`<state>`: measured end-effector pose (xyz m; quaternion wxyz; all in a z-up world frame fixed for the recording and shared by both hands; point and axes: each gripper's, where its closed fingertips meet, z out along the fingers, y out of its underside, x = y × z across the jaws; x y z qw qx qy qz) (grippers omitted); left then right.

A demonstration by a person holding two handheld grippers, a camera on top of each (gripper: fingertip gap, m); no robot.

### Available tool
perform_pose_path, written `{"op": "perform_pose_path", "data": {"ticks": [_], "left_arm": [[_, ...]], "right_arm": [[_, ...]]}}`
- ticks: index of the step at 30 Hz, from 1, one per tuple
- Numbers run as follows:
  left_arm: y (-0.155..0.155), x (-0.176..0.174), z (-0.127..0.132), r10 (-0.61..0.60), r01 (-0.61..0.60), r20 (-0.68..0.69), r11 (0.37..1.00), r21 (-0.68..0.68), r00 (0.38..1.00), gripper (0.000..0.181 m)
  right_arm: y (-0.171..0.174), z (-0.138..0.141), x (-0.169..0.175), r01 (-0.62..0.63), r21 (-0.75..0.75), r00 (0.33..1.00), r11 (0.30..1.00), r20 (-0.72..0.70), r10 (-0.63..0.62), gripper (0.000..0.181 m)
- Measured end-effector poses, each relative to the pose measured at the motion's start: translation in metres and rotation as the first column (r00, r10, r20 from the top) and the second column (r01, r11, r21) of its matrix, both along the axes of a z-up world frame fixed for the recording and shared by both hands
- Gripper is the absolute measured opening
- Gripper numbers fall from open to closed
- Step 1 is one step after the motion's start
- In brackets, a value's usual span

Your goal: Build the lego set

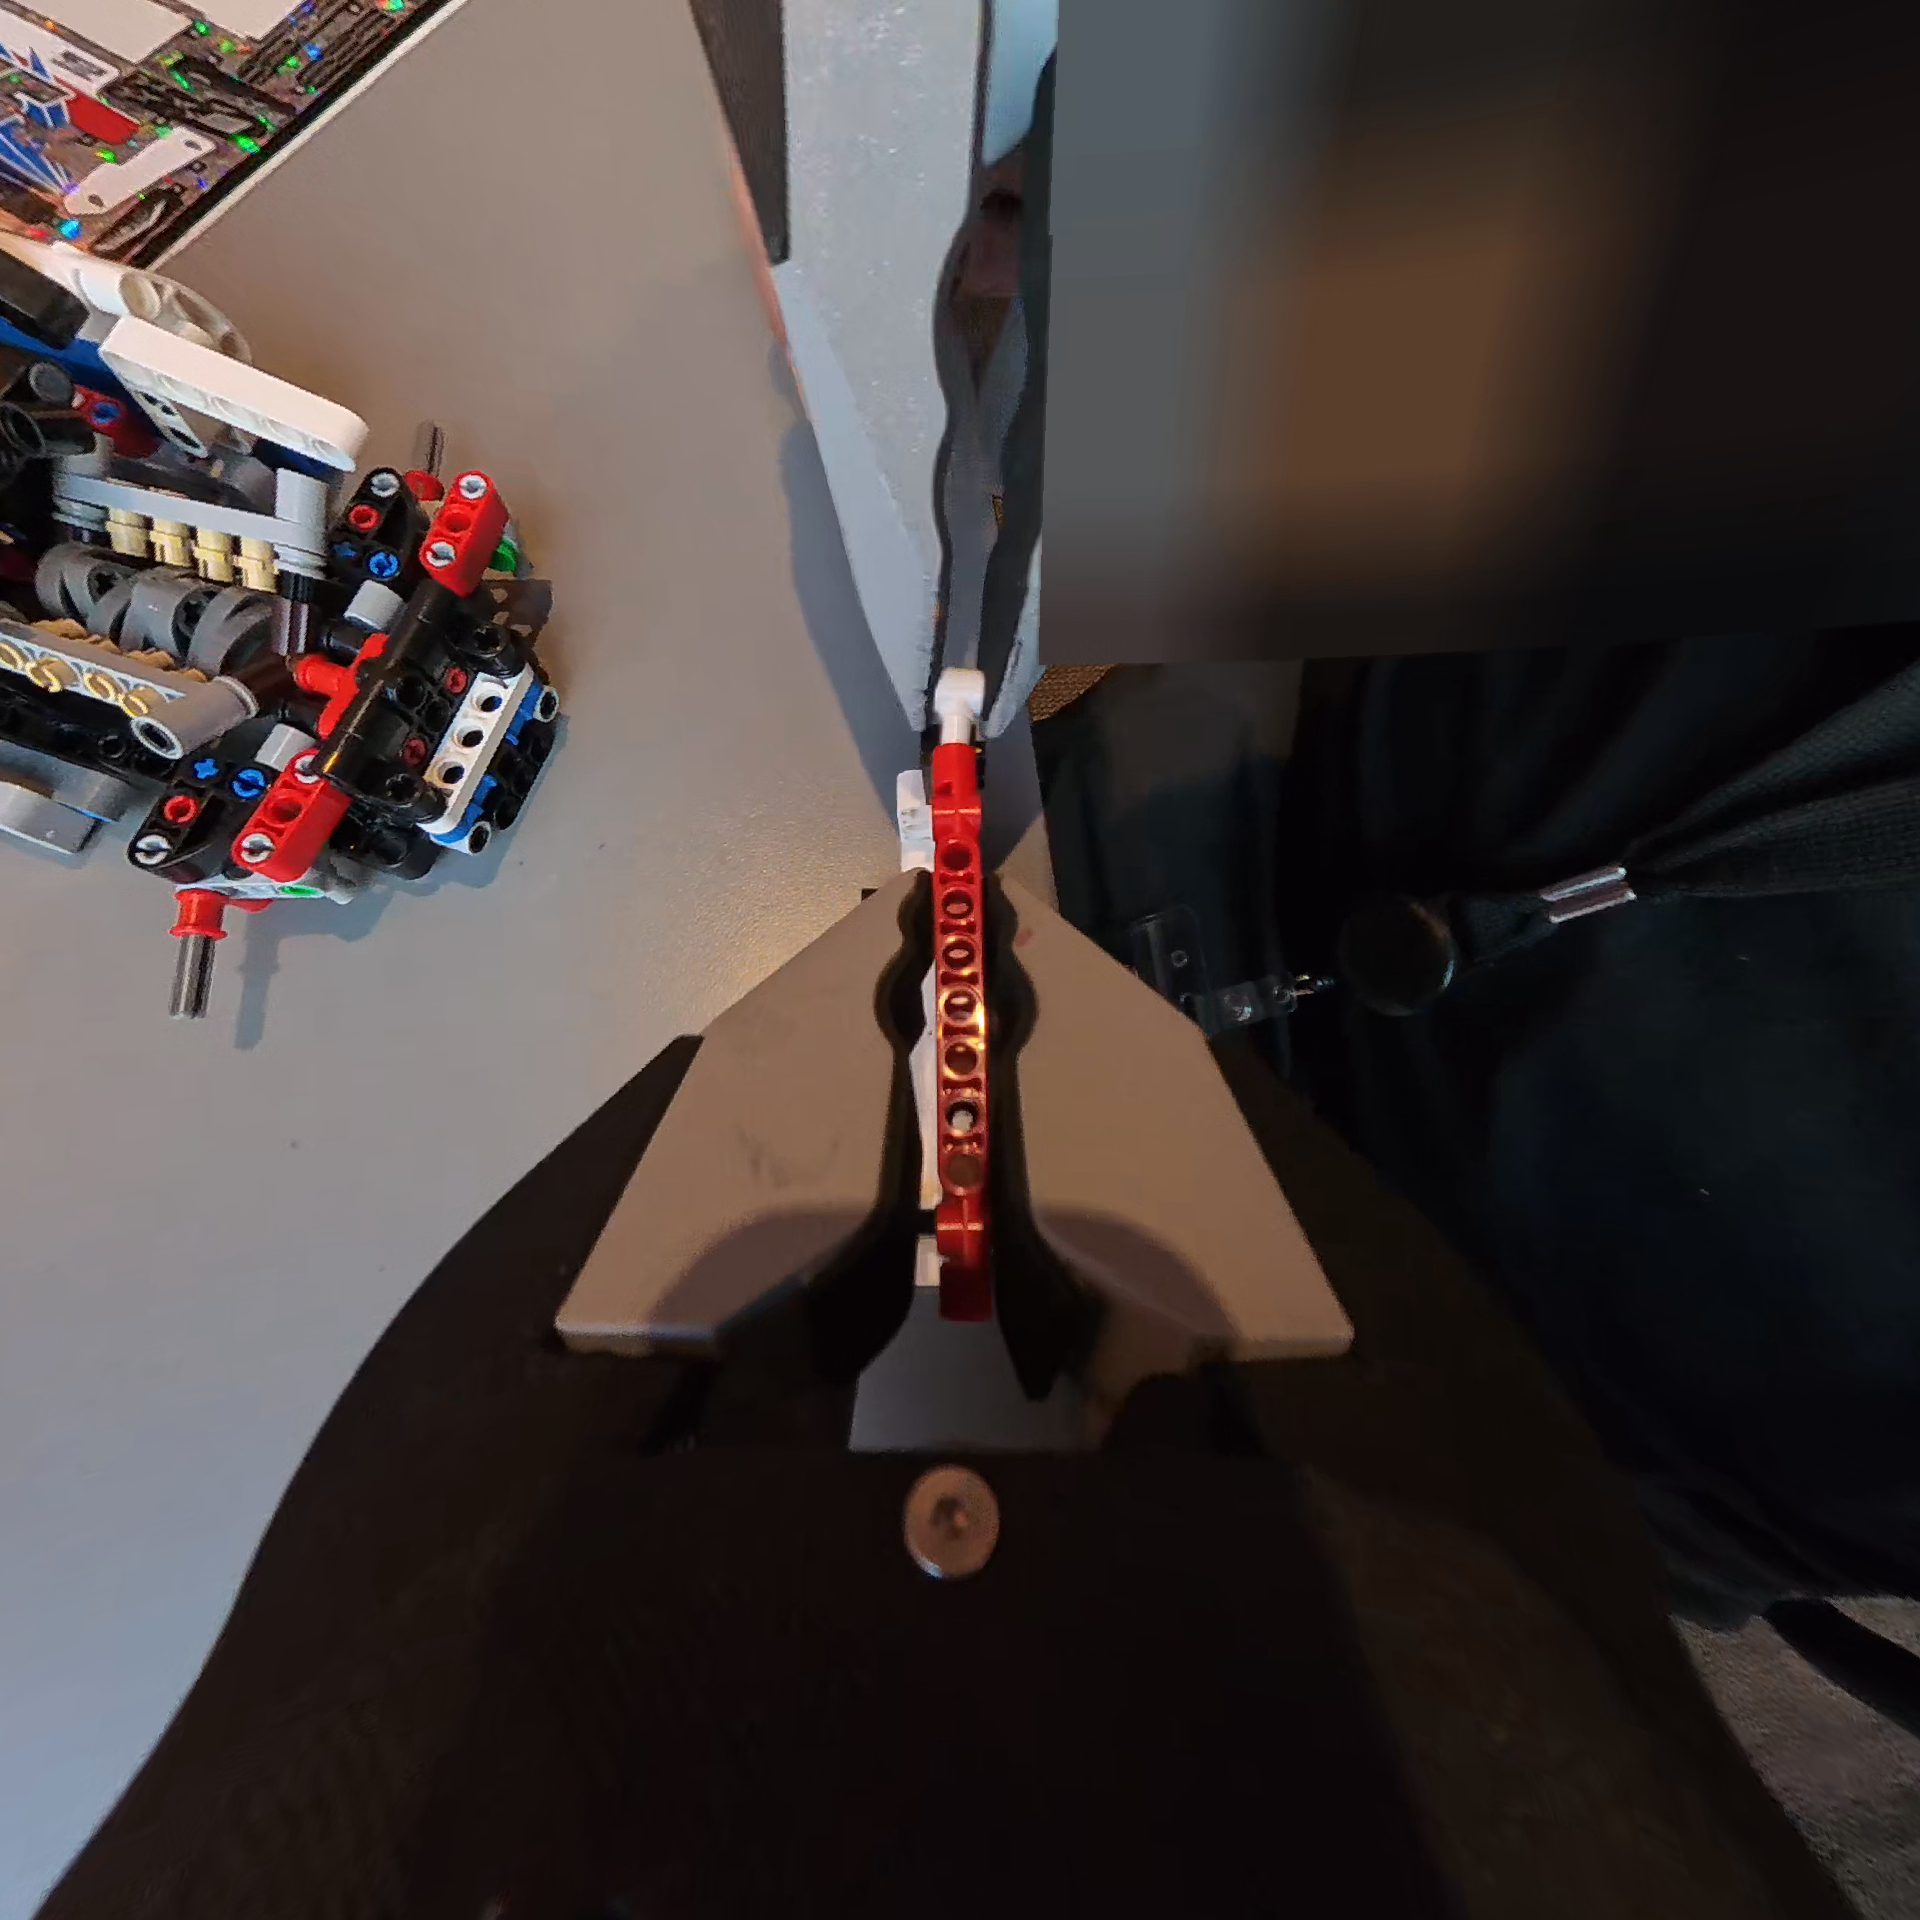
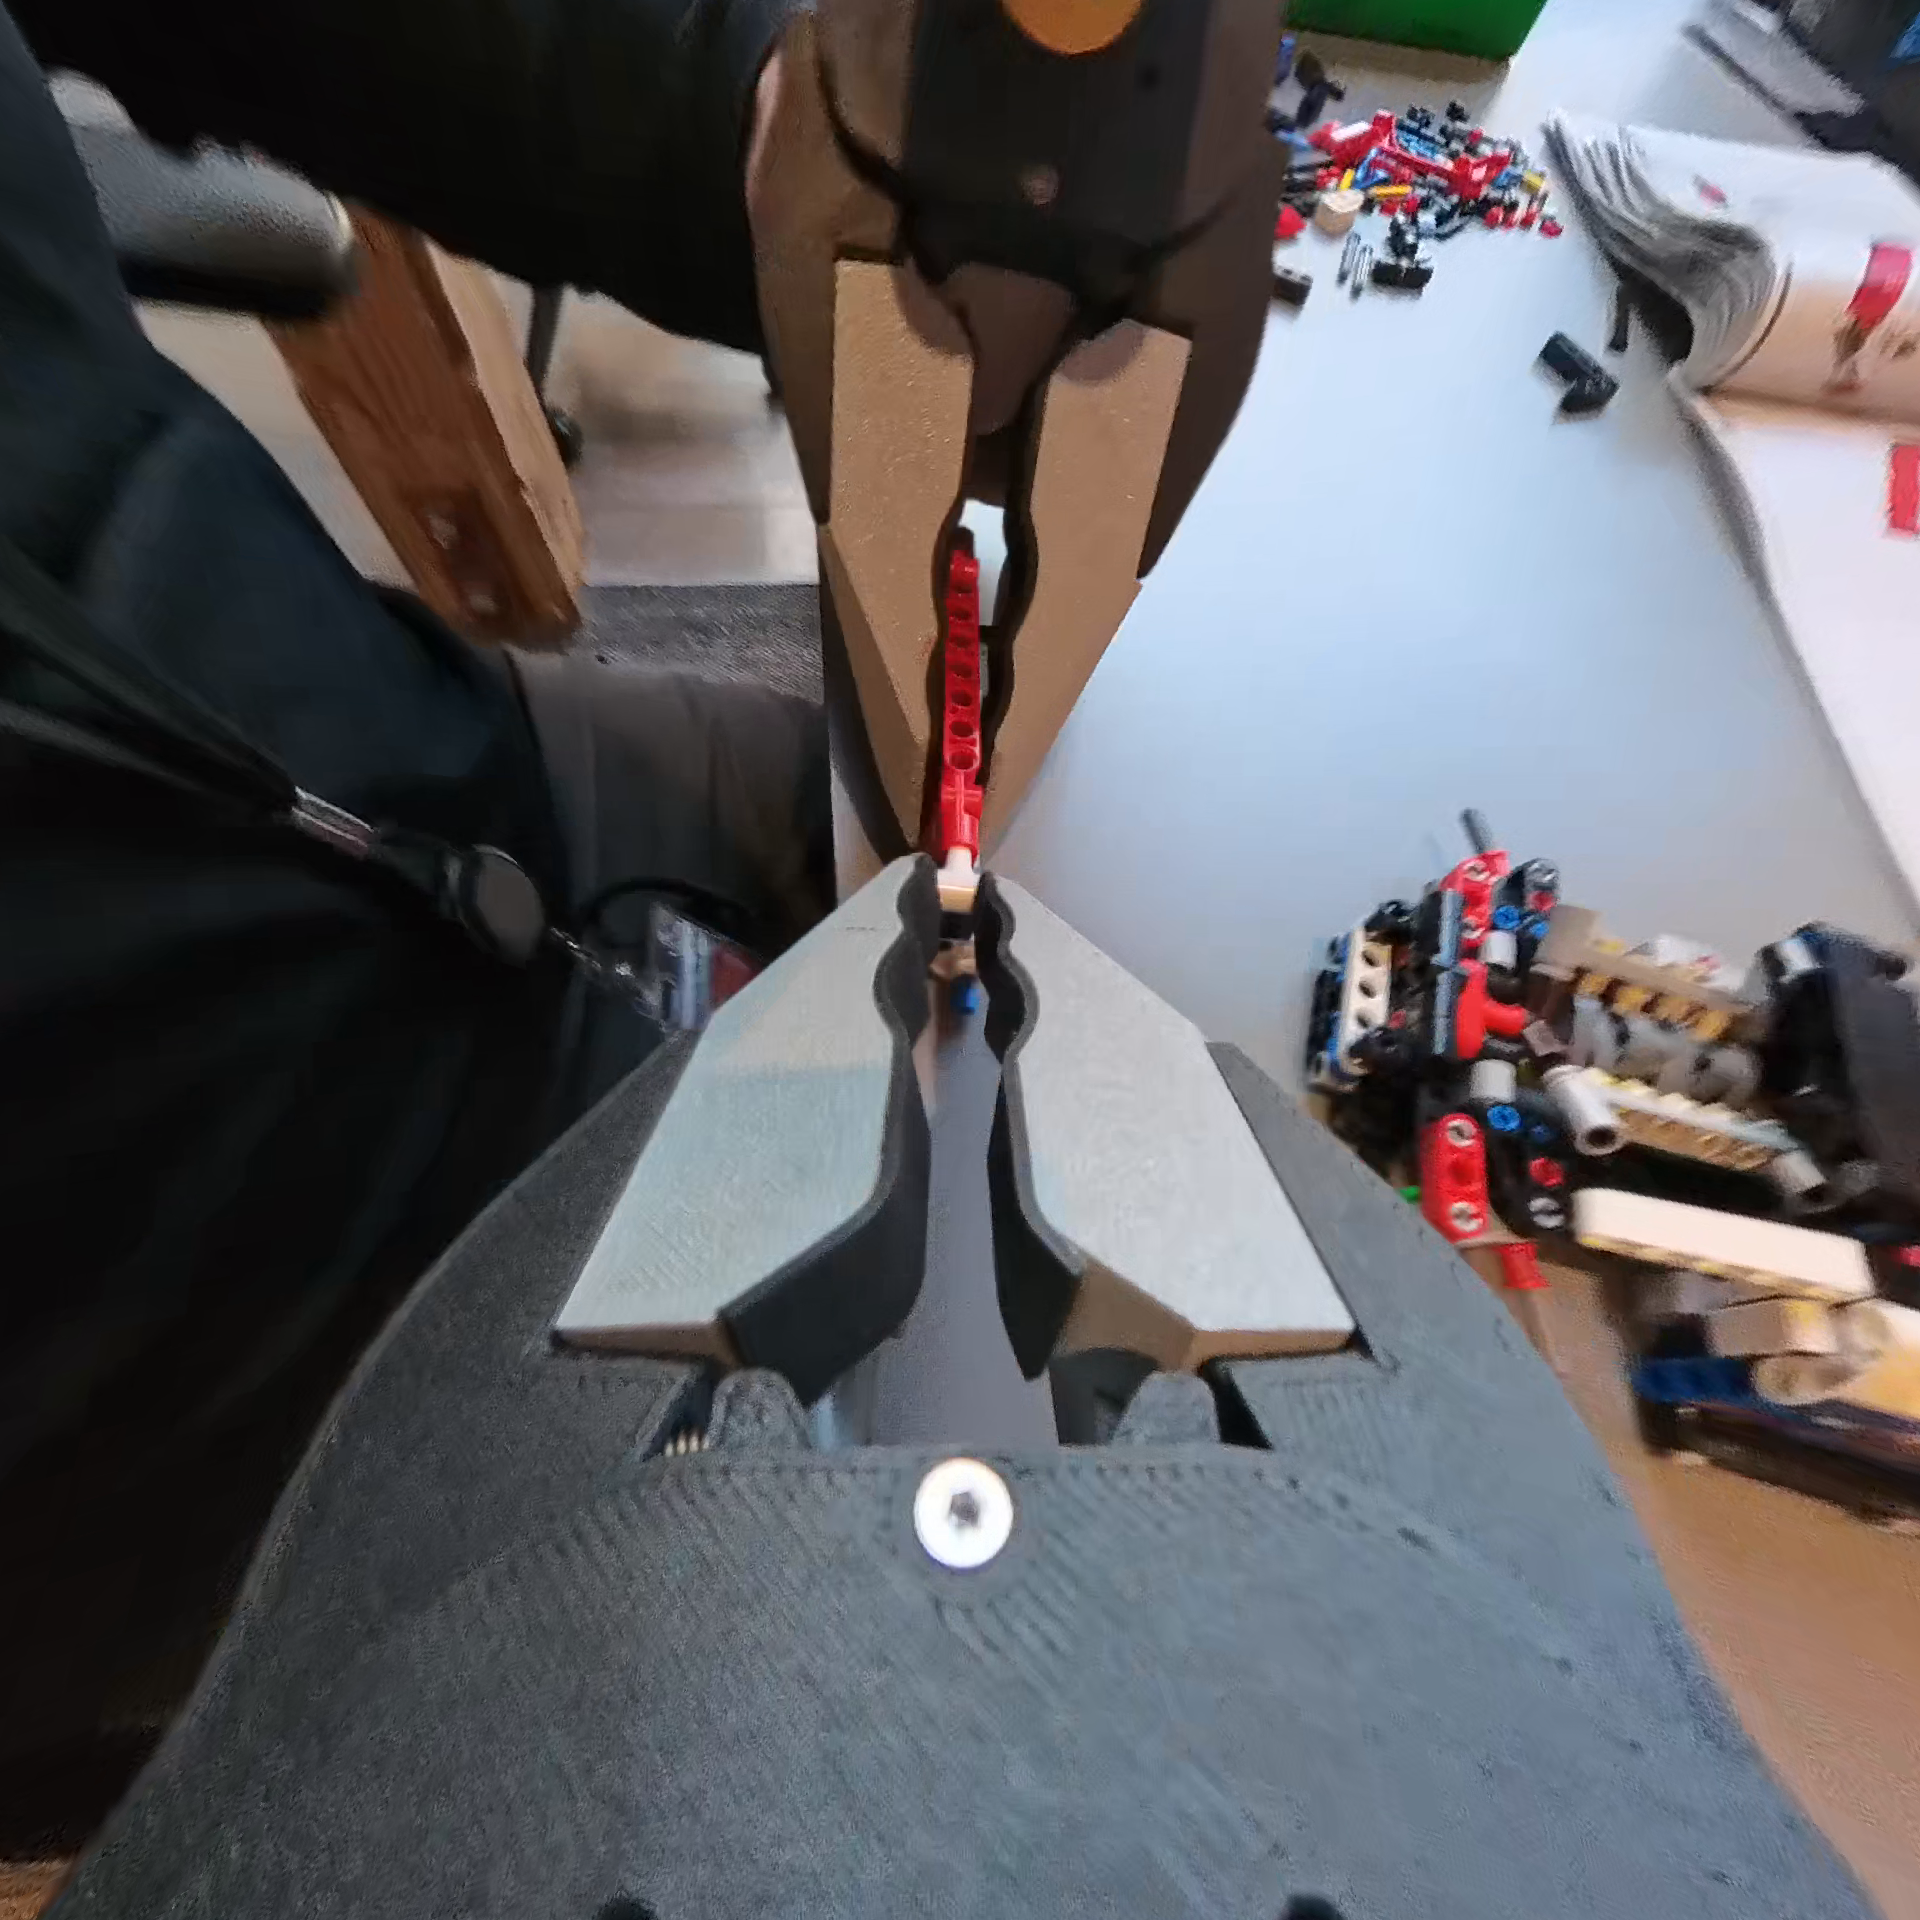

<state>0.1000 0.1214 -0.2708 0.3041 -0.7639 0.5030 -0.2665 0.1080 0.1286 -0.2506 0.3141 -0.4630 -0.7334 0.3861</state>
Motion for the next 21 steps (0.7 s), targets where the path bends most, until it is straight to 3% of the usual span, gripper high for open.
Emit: {"op": "perform_pose_path", "data": {"ticks": [6,9,11,13,15,19,21], "left_arm": [[-0.0004,-0.0002,-0.0005,0.013,-0.013,-0.038,1.000,0.020,0.999,0.005],[0.0009,-0.0014,-0.0005,0.024,-0.023,-0.040,0.999,0.026,0.999,0.005],[0.0021,-0.0017,0.0006,0.036,-0.036,0.008,0.999,0.000,0.999,0.005],[0.0022,-0.0026,0.0009,0.028,-0.028,0.033,1.000,0.010,0.999,0.005],[0.0014,-0.0031,0.0005,0.021,-0.021,0.016,0.999,0.025,1.000,0.005],[0.0001,-0.0034,0.0002,-0.012,0.012,-0.006,1.000,0.026,1.000,0.005],[-0.0004,-0.0028,0.0001,-0.030,0.031,-0.012,0.999,0.031,0.999,0.005]], "right_arm": [[-0.0013,0.0020,-0.0009,0.047,-0.220,0.999,0.974,0.018,-0.044,0.004],[0.0012,0.0003,-0.0017,0.048,-0.028,0.998,0.998,-0.028,-0.049,0.004],[0.0052,-0.0017,-0.0022,0.058,0.164,0.997,0.985,-0.058,-0.049,0.005],[0.0053,-0.0020,-0.0032,0.058,0.256,0.995,0.965,-0.092,-0.035,0.004],[0.0042,-0.0020,-0.0038,0.042,0.266,0.995,0.963,-0.097,-0.017,0.004],[0.0013,-0.0023,-0.0035,-0.060,0.094,0.995,0.994,-0.073,0.067,0.004],[0.0002,-0.0025,-0.0026,-0.133,0.079,0.989,0.988,-0.051,0.137,0.004]]}}
